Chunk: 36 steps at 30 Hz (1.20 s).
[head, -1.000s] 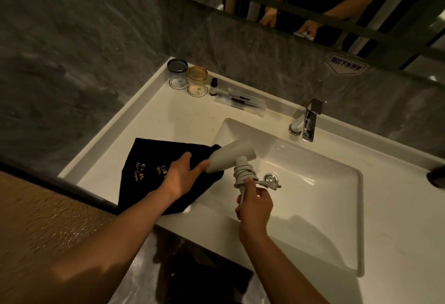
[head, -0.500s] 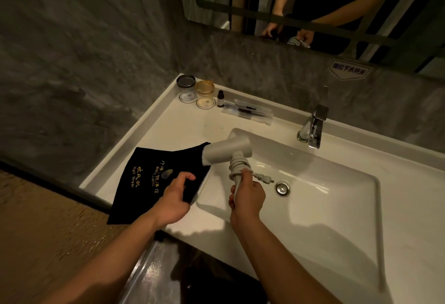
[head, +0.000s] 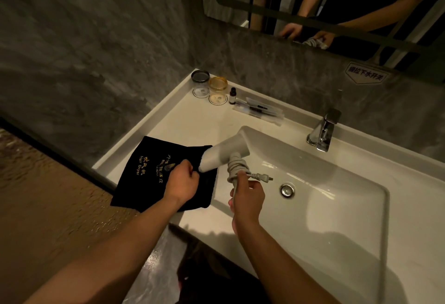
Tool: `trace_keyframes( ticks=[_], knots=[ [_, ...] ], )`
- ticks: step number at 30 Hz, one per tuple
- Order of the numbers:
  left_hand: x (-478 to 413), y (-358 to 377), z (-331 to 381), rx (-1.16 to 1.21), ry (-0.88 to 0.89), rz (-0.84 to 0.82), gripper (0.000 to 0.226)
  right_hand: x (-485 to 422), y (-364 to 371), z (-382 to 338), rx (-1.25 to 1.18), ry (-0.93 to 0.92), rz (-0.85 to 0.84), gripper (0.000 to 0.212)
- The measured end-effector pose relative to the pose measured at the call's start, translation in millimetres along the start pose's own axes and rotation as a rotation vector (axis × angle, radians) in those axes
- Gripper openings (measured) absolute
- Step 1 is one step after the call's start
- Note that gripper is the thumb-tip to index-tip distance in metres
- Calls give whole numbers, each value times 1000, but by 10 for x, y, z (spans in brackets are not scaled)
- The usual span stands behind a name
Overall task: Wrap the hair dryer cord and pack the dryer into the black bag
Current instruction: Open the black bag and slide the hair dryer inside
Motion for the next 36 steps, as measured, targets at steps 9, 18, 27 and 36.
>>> trace_keyframes(
  ticks=[9,18,27,36],
  knots=[
    [-4,-100,48,192,99,-74,15,-26,-95,56,211,-48,-121,29],
    [27,-58,166,93,198,-386,14,109,121,177,258,-11,-258,36],
    [27,-110,430,54,321,-382,13,-3,404,127,323,91,-464,30],
    [121,-291,439,115,346,-406,11,86,803,305,319,228,-620,28]
  ],
)
Point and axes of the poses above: each hand's wrist, its own x-axis away from the middle knuckle, its own y-axis out of the palm, z = x × y, the point moved 9 cm from there along -x, towards the middle knuckle, and after that the axes turned 7 degrees about z, right-handed, at the moved point
